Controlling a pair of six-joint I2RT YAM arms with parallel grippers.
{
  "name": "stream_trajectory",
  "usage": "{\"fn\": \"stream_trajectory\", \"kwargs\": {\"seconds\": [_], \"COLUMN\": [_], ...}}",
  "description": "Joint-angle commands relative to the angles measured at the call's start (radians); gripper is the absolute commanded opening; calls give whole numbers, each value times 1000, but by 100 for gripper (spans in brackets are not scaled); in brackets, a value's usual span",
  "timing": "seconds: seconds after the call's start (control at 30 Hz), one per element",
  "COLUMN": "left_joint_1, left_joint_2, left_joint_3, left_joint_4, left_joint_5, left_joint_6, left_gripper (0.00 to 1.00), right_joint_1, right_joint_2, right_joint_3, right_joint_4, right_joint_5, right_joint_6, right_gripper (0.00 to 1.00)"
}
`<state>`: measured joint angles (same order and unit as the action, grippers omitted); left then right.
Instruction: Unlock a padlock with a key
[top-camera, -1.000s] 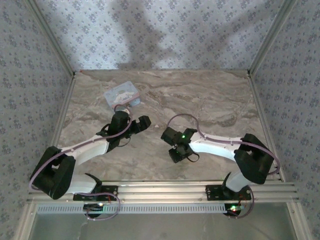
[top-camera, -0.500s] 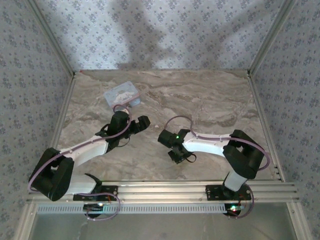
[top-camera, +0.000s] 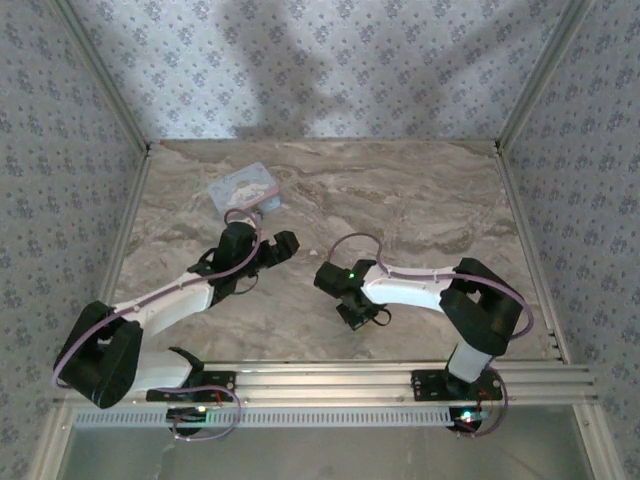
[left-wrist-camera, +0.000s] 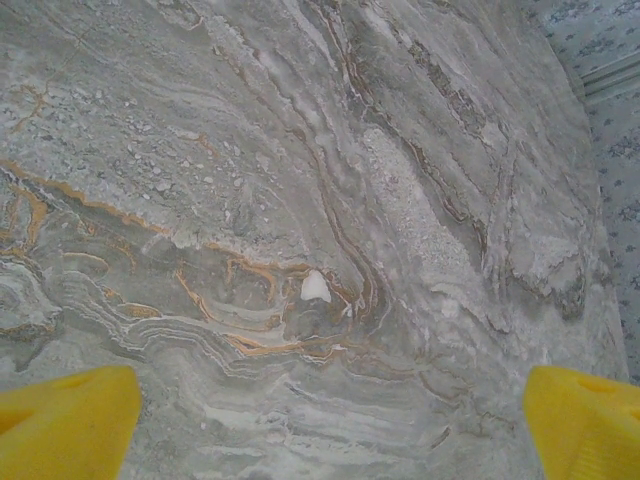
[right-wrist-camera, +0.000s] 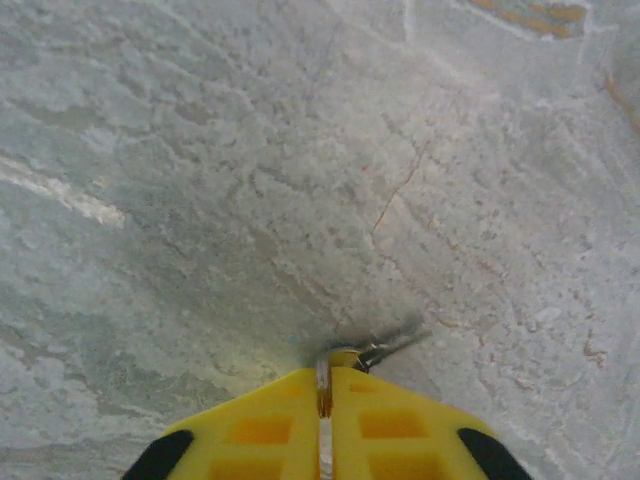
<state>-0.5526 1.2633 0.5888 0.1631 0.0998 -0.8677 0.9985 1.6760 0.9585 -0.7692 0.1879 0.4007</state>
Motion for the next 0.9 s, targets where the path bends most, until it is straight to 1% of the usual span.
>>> {"fn": "stream_trajectory", "kwargs": {"seconds": [0.0, 0.2, 0.43, 0.53, 0.67, 0.7, 0.73, 0.77, 0.87], "left_joint_1": [-3, 16, 55, 58, 58, 56, 53, 49, 36], "left_joint_2": [-37, -92, -169, -192, -205, -205, -205, -205, -199], "left_joint_3": [35, 46, 62, 101, 151, 161, 169, 182, 206], "left_joint_4": [-45, -87, -101, -131, -146, -145, -145, -146, -149], "left_joint_5": [-26, -24, 44, 71, 122, 130, 139, 148, 161], "left_joint_6": [38, 41, -5, -2, 9, 11, 17, 24, 43], "left_gripper": [98, 98, 98, 98, 96, 95, 94, 94, 91], "right_joint_1": [5, 9, 19, 24, 35, 35, 35, 36, 36], "right_joint_2": [0, -77, -246, -343, -493, -533, -549, -595, -679], "right_joint_3": [12, 17, -14, -52, -139, -168, -183, -217, -300], "right_joint_4": [-70, -75, 52, 162, 407, 476, 508, 597, 753], "right_joint_5": [51, 166, 343, 399, 439, 440, 439, 425, 365], "right_joint_6": [-8, -83, -274, -410, -648, -715, -749, -836, -1019], "right_gripper": [6, 1, 0, 0, 0, 0, 0, 0, 0]}}
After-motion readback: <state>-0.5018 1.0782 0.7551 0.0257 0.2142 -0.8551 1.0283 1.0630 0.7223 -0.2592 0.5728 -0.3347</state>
